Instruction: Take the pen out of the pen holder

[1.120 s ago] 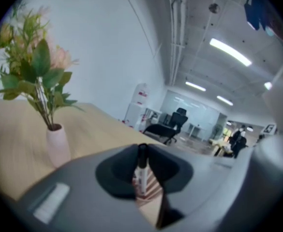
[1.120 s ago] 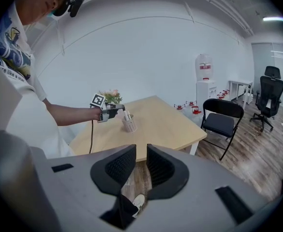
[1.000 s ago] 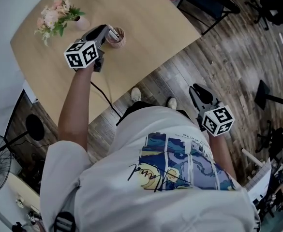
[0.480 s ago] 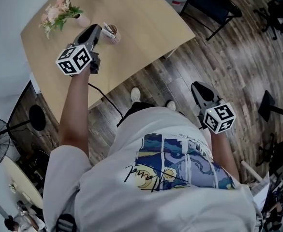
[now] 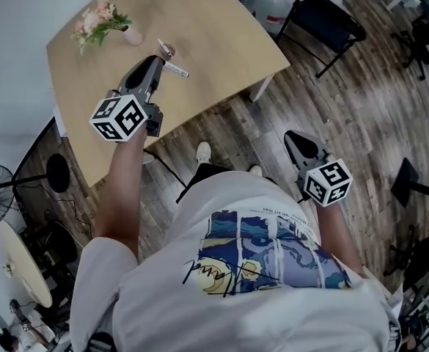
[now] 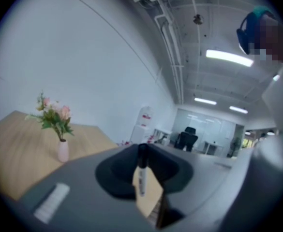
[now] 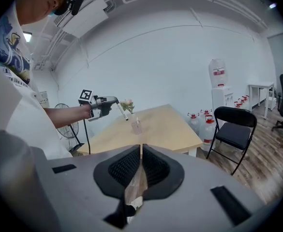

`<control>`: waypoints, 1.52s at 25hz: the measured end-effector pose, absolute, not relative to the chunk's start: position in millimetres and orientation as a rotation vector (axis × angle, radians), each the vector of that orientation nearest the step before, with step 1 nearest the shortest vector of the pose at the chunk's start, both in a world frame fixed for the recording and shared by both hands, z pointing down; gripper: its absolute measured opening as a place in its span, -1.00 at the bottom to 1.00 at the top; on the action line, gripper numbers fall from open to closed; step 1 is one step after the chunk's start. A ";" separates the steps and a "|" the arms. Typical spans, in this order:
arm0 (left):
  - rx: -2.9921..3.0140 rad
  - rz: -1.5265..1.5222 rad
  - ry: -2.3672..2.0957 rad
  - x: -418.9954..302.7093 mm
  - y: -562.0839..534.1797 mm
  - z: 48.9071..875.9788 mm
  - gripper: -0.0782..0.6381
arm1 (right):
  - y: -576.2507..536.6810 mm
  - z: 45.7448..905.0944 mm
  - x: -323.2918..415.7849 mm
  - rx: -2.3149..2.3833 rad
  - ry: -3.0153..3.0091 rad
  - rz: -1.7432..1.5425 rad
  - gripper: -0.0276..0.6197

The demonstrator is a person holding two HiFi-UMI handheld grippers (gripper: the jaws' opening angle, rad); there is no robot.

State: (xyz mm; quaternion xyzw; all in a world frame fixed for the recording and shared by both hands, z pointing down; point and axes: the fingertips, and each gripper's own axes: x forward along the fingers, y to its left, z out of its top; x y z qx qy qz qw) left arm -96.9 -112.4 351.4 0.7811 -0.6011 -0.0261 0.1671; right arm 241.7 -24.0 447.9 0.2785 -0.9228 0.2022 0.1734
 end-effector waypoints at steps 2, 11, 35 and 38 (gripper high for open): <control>2.227 -0.075 -1.701 -77.4 -99.9 347.8 -0.58 | -22.1 445.4 247.5 0.762 -2.633 0.569 -0.87; 2.257 -0.100 -1.690 0.8 -47.4 332.1 -0.58 | -7.2 441.3 274.6 0.613 -2.681 0.526 -0.88; 2.317 -0.106 -1.664 80.7 29.3 308.8 -0.58 | 21.3 432.9 297.2 0.462 -2.737 0.453 -0.89; 2.323 -0.104 -1.663 83.0 31.4 307.7 -0.58 | 21.7 431.8 298.4 0.463 -2.742 0.448 -0.89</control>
